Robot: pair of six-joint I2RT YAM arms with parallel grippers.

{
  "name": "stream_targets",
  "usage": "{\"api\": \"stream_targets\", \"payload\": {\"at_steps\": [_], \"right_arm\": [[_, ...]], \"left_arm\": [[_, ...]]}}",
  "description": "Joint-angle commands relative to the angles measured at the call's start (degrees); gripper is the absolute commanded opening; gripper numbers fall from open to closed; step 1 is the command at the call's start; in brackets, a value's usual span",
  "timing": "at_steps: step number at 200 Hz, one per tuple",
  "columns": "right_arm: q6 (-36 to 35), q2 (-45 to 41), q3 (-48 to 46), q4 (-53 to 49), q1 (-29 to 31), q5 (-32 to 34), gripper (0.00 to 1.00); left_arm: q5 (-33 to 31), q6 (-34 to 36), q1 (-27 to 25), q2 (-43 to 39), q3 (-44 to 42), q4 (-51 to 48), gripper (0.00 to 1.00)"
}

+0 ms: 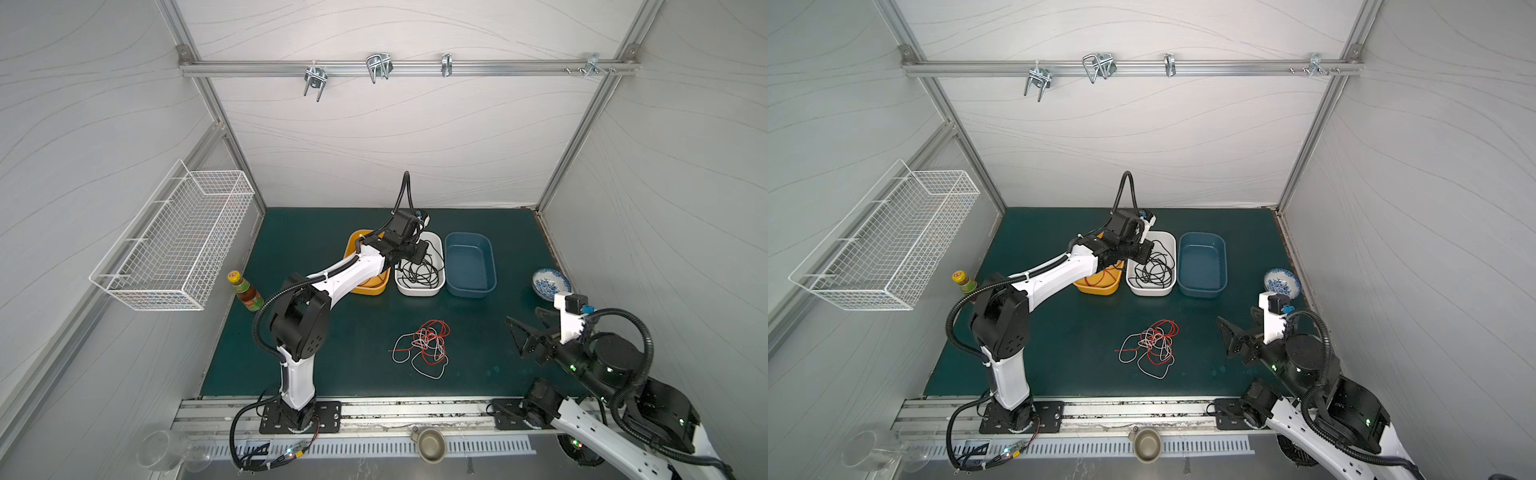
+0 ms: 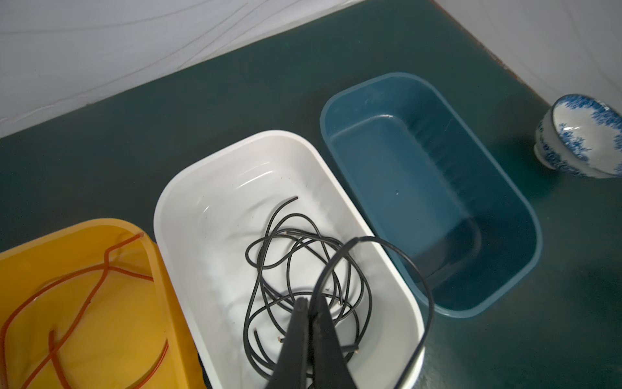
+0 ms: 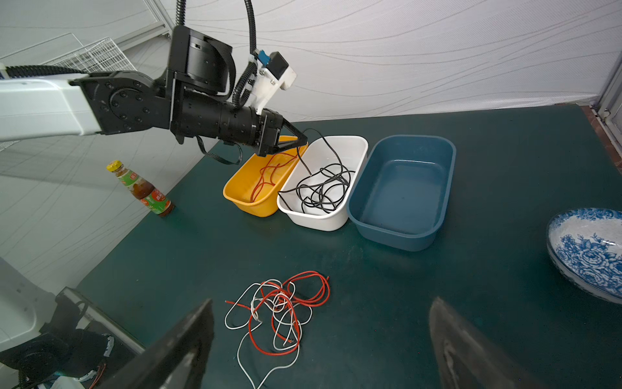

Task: Untangle the cables
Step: 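Lower the black wire into the white tub and open the left gripper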

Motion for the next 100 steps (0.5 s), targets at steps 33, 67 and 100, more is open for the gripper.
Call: {"api": "stream_targets", "payload": {"at_steps": [33,67,100], "right_arm": [[-0.4,0.3,-0.5,-0.8,-0.5,0.4,0.99],[-0.5,0.4,-0.5,-0.7,-0.7,0.3,0.99],[-0.5,0.6,-0.6,-0.6,-0.9,0.1,0.99]], "left_arm": [[-2.9,-4.0,2.6,2.9,1.8,-1.5,0.00],[-9.3,-5.2,3.2,4.4,3.1,-3.4,0.00],[-12.2,-6.0,3.2,7.0,5.1,-5.7,0.00]]}}
